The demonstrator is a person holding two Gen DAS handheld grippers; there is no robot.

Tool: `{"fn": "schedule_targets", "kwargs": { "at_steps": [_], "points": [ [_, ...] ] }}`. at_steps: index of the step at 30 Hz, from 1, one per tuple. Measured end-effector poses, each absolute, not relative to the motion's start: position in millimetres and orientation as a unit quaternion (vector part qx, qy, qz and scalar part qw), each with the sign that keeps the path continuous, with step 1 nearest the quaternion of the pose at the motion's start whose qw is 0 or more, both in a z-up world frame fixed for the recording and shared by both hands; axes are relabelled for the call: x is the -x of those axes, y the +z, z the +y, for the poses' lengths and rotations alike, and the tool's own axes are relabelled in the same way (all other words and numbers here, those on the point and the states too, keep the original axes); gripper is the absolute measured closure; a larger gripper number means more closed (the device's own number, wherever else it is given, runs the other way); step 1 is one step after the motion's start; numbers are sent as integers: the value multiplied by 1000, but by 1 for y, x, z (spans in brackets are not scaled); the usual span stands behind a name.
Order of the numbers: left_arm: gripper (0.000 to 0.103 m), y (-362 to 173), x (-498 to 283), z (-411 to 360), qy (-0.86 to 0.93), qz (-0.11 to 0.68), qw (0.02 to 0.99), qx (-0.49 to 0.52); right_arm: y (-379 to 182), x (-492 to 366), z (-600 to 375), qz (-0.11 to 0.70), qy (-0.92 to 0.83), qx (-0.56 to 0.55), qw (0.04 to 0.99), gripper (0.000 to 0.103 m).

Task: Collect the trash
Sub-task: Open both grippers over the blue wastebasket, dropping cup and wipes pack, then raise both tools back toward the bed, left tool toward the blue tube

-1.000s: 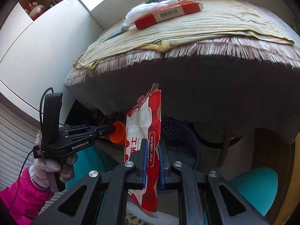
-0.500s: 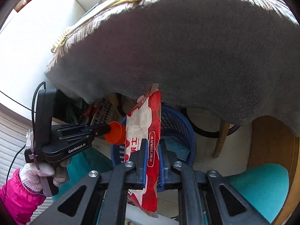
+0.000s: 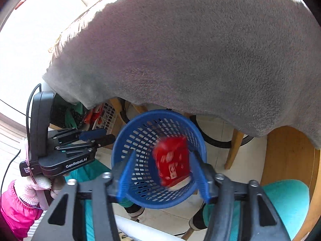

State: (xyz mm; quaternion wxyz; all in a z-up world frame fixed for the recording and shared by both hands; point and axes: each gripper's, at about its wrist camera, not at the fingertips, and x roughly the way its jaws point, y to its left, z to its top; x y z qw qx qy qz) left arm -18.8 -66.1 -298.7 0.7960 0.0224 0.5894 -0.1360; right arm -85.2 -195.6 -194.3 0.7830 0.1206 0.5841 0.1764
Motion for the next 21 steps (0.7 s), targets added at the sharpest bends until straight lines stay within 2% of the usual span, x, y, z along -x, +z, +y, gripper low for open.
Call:
{"fn": "schedule_targets", "kwargs": {
  "at_steps": [7, 14, 21],
  "points": [
    [65, -288, 15, -62, -139, 578, 804, -33, -179, 83, -198, 572, 176, -105, 794, 23],
    [65, -269, 12, -55, -144, 560, 815, -33, -158, 81, -199, 555, 182, -84, 808, 18],
    [64, -231, 11, -51, -157, 529, 832, -48, -131, 77, -210, 533, 198, -90, 818, 17]
  ]
}}
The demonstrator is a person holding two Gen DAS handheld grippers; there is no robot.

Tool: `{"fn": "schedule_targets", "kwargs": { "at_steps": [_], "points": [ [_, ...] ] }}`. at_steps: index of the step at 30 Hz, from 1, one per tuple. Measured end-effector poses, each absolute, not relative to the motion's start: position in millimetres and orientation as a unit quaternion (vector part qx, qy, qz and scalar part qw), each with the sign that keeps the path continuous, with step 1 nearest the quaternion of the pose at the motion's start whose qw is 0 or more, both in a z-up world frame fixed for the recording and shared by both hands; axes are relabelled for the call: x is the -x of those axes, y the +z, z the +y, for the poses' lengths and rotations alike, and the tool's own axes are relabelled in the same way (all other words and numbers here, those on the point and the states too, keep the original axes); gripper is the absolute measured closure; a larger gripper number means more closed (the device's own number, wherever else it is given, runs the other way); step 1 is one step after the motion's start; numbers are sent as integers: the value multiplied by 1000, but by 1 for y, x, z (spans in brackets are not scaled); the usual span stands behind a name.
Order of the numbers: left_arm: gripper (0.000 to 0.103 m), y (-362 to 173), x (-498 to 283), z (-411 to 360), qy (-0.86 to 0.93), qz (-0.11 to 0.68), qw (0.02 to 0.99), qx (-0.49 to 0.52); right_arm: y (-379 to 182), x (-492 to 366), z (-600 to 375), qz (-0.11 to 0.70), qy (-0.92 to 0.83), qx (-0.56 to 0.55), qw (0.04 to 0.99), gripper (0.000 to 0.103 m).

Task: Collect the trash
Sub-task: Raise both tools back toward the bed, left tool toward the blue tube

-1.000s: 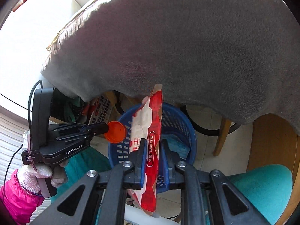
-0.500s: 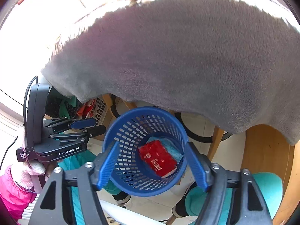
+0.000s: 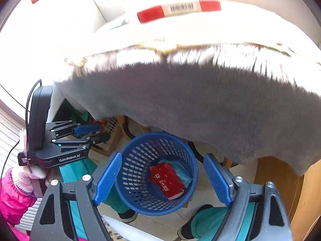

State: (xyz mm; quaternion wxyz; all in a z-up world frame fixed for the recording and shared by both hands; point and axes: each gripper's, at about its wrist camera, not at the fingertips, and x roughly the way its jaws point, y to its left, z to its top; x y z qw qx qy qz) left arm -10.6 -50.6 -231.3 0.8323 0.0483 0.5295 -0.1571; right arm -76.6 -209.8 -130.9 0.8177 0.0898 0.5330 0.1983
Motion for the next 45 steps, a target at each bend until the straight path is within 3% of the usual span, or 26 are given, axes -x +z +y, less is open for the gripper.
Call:
{"fn": "schedule_targets", "kwargs": {
  "at_steps": [3, 10, 15, 17, 20, 36, 45],
  "points": [
    [54, -209, 9, -48, -165, 509, 843, -58, -114, 74, -215, 519, 207, -94, 824, 14],
    [53, -153, -2, -41, -193, 461, 863, -75, -71, 62, -235, 481, 215, -123, 841, 1],
    [51, -116, -29, -31, -215, 436, 870, -80, -43, 44, -246, 456, 213, -135, 853, 1],
    [41, -104, -45, -28, -234, 435, 866, -77, -36, 36, -249, 448, 212, -136, 858, 1],
    [39, -88, -76, -20, -236, 438, 866, -57, -24, 22, -250, 438, 213, -141, 862, 1],
    [39, -100, -214, 4, -244, 492, 835, 33, -4, -19, -256, 430, 206, -146, 867, 1],
    [39, -125, -230, 12, -253, 544, 797, 72, -8, -25, -261, 434, 197, -159, 865, 1]
  ]
}}
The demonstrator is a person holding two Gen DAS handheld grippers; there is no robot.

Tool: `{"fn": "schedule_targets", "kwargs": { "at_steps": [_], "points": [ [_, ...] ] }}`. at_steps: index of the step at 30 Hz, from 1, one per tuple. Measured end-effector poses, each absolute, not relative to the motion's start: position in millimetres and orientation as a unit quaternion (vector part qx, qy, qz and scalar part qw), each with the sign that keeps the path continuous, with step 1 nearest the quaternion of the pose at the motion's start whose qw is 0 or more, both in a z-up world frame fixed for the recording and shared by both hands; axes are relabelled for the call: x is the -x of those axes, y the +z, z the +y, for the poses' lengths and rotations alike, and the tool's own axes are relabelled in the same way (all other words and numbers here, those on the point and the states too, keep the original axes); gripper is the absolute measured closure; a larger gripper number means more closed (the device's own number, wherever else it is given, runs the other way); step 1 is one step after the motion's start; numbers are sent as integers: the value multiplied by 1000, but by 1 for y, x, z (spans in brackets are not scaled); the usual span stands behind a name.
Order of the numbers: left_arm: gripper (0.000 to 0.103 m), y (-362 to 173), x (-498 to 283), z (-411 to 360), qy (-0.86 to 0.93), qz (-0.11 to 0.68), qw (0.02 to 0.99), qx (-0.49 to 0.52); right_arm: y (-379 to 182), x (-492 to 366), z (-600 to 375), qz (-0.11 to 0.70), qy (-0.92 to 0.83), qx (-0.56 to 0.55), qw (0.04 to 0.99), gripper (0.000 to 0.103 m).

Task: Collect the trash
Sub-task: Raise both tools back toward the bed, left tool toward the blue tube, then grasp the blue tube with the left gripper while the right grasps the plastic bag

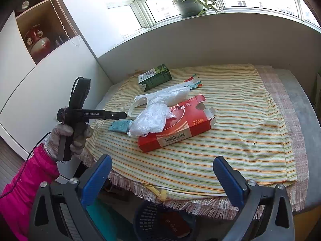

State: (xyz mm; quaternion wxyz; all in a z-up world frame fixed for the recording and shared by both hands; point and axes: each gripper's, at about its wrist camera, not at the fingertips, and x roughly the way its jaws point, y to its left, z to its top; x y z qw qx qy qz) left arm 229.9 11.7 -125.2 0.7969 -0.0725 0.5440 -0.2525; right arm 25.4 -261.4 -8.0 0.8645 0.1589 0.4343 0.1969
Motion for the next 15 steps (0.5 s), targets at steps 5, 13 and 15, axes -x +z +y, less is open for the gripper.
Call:
{"fn": "schedule_targets", "kwargs": {
  "at_steps": [5, 13, 15],
  "points": [
    [39, -121, -212, 13, -266, 547, 791, 65, -9, -33, -258, 437, 199, -160, 862, 1],
    [39, -117, -172, -39, -247, 510, 815, -120, -1, -62, -241, 436, 222, -163, 857, 2],
    [39, -119, -168, -48, -240, 500, 818, -149, 2, -74, -236, 439, 231, -170, 851, 4]
  ]
}}
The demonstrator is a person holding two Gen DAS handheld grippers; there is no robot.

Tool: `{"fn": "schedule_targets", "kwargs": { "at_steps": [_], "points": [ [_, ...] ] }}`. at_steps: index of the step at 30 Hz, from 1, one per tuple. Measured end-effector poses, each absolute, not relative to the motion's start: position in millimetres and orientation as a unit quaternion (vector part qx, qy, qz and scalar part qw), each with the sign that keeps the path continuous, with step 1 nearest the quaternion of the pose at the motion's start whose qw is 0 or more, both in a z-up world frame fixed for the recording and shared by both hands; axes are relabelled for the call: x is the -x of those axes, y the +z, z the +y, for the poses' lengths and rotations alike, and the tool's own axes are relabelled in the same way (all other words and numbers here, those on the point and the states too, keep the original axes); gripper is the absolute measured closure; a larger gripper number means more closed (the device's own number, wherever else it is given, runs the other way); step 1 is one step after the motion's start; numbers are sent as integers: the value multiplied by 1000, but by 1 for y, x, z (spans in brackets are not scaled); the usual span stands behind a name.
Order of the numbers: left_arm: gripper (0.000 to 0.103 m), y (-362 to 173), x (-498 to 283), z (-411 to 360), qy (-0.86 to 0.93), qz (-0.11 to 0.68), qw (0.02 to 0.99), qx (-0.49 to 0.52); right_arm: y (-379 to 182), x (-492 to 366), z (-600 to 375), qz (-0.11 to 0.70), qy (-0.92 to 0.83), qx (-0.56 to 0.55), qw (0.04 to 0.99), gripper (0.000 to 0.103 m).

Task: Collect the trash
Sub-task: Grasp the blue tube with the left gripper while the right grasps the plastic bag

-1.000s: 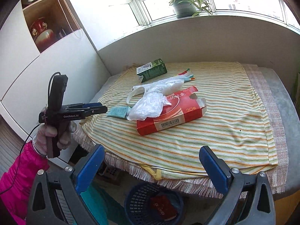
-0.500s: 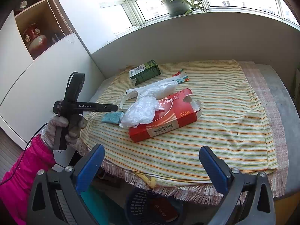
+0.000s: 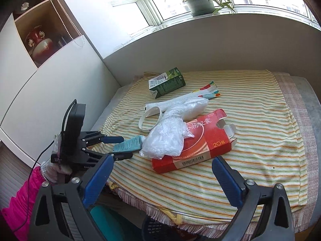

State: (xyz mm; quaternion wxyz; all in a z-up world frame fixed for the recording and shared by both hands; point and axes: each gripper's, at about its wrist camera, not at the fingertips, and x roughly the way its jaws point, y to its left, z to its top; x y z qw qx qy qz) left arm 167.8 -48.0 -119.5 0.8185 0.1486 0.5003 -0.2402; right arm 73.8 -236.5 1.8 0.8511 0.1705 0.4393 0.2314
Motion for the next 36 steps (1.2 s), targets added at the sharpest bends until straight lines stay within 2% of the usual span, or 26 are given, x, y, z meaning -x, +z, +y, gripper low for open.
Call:
{"fn": "schedule_targets", "kwargs": {
  "at_steps": [3, 7, 10, 18, 28, 29, 31, 32, 34, 36],
  "points": [
    [39, -122, -171, -50, -231, 495, 825, -146, 2, -95, -232, 448, 243, -184, 840, 7],
    [54, -121, -180, -44, -226, 492, 832, -119, -6, -125, -226, 470, 250, -209, 820, 14],
    [58, -121, -185, -41, -227, 491, 834, -106, -12, -146, -219, 479, 255, -218, 811, 15],
    [62, -120, -188, -43, -219, 489, 837, -110, -37, -187, -181, 528, 240, -152, 800, 19],
    [62, -124, -188, -42, -218, 476, 845, -106, -69, -214, -147, 564, 200, -68, 799, 24],
    [62, -123, -189, -40, -219, 476, 846, -102, -72, -215, -145, 565, 197, -60, 799, 26],
    [66, -123, -189, -37, -219, 476, 847, -91, -76, -216, -142, 567, 196, -50, 798, 41],
    [67, -122, -190, -35, -220, 477, 847, -85, -77, -216, -142, 567, 193, -47, 799, 44],
    [67, -122, -191, -33, -221, 478, 847, -75, -76, -215, -143, 563, 189, -47, 803, 58],
    [67, -121, -191, -32, -220, 477, 848, -71, -74, -214, -146, 560, 192, -57, 804, 66]
  ]
}}
